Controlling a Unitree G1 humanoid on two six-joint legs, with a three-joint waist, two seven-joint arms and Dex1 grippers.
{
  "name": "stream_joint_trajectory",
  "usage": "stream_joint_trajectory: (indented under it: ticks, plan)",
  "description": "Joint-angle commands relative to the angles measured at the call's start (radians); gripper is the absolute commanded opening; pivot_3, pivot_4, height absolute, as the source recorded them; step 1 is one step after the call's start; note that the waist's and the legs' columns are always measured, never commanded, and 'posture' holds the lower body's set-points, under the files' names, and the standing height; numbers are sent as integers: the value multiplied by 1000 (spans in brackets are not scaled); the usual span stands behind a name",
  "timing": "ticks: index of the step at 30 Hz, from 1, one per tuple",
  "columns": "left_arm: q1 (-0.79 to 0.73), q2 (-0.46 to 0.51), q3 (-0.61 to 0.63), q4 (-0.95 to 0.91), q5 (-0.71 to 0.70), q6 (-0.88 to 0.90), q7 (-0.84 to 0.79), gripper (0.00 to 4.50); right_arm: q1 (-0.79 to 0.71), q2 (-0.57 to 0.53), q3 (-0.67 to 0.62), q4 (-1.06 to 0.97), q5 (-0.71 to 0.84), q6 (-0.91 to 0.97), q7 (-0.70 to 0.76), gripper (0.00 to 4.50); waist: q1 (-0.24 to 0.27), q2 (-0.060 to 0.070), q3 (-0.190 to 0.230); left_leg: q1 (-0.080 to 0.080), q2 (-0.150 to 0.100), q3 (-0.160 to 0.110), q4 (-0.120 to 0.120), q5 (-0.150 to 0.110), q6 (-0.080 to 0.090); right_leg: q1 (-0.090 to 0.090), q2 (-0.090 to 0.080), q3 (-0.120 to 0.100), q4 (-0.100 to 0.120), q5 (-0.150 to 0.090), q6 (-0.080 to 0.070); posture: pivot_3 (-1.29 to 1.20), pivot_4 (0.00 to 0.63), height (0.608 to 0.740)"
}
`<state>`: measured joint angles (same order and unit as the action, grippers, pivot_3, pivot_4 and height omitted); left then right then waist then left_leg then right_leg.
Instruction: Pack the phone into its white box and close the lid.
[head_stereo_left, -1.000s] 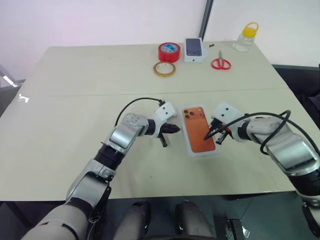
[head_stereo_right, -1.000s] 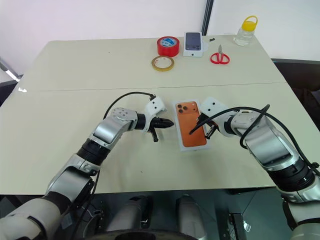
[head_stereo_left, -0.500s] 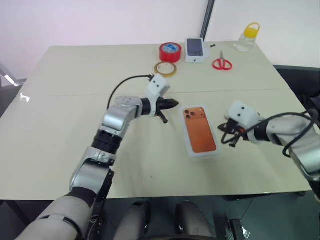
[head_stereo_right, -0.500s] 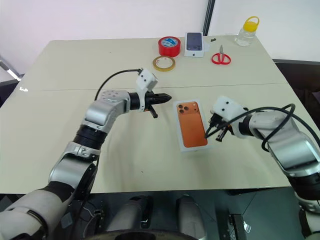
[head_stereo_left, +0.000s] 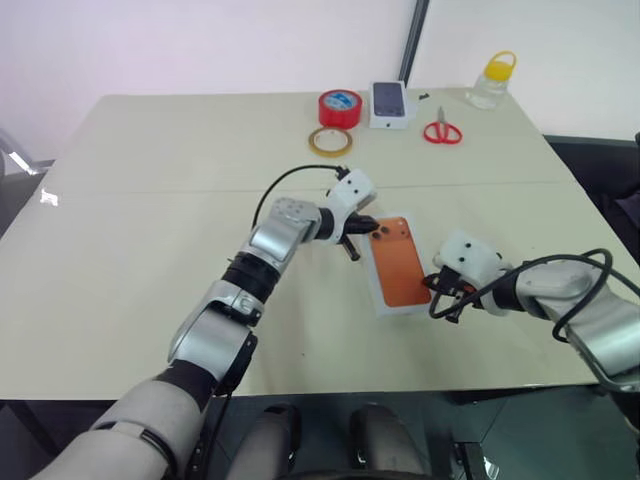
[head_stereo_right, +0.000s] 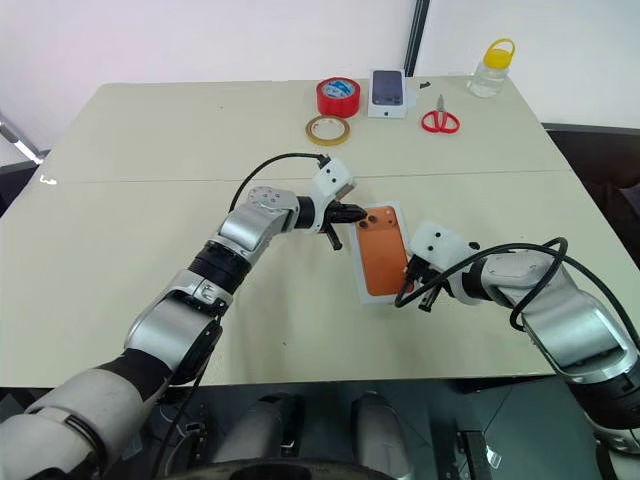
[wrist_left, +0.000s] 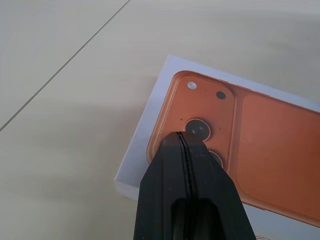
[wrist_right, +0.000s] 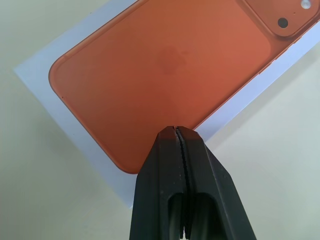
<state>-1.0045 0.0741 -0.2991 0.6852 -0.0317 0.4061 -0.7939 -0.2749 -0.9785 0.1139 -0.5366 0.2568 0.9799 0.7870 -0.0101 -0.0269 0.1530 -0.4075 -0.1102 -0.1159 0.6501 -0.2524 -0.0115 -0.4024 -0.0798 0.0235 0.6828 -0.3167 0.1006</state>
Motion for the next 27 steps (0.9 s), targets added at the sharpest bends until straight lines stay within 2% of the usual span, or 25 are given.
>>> stream_joint_trajectory:
  ticks: [1,6,10,14,17,27]
  plan:
    - [34,9,-16,52,42,16,23,0,11,9,12,-2,1,9,-9,39,-1,0,-2,0,0,0,0,0,0,0,0,0,0,0,0,0,150,740]
    - [27,22,89,-23,-30,-11,43,0,-50,61,-71,51,18,2,-44,39,-5,-1,-3,0,0,0,0,-1,1,0,0,0,0,0,0,0,150,740]
    - [80,105,110,-188,-70,-16,-54,0,-110,64,-110,114,18,23,-64,39,-8,0,-2,-2,0,1,-2,0,0,-5,1,1,2,0,0,0,150,740]
    - [161,211,63,-347,-87,8,-189,0,-107,40,-77,171,-13,-1,-71,39,1,0,-2,-2,1,0,-3,1,-1,-5,0,1,1,0,0,0,150,740]
    - [201,252,25,-413,-86,32,-254,0,-99,32,-35,200,-42,-21,-68,39,4,0,-2,-3,0,0,-1,1,-1,-4,-1,1,0,0,0,0,150,740]
    - [262,230,-150,-503,-43,66,-326,0,-46,40,-5,137,-9,-21,-4,39,-5,0,-2,-3,0,0,-1,0,0,-4,0,1,1,0,0,0,150,740]
